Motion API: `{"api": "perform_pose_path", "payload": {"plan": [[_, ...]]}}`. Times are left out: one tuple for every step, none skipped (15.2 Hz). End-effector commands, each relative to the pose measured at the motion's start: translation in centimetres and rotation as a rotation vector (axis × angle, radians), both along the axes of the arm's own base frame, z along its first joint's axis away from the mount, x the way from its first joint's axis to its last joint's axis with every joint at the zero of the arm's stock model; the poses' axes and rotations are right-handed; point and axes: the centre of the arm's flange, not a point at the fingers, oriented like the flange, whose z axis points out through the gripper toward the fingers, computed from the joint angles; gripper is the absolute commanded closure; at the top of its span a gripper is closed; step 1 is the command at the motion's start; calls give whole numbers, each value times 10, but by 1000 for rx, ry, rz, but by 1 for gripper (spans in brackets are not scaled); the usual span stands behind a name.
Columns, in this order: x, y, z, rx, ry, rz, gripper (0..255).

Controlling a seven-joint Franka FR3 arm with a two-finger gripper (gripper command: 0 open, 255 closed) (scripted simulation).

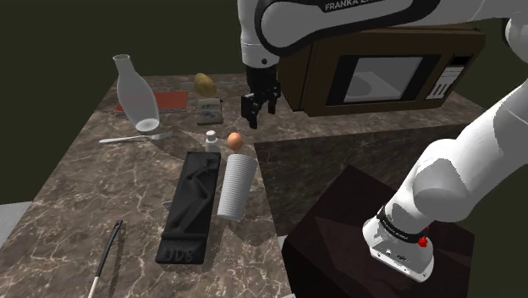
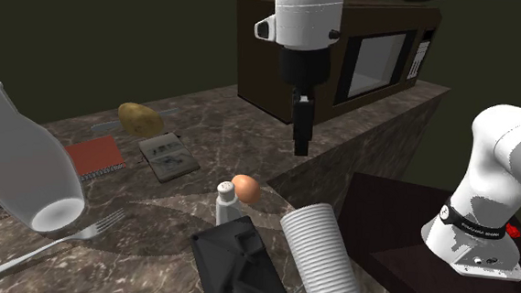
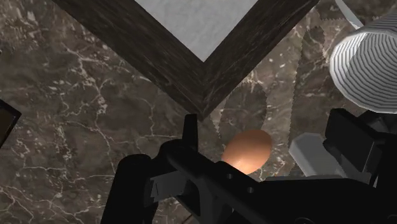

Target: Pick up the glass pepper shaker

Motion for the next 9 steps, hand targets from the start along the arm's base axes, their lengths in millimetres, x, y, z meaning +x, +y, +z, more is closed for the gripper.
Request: {"api": "perform_pose_path", "payload": {"plan": [[16, 20, -6, 1, -6, 13, 0], [24, 30, -9, 1, -10, 20, 0], [32, 39, -11, 2, -13, 26, 0], [39, 49, -14, 2, -16, 33, 0], [47, 59, -16, 2, -19, 40, 0], [55, 69, -19, 2, -22, 46, 0], [63, 79, -22, 2, -26, 53, 0], [70, 89, -24, 2, -29, 60, 0], [78, 100, -27, 3, -32, 66, 0]]}}
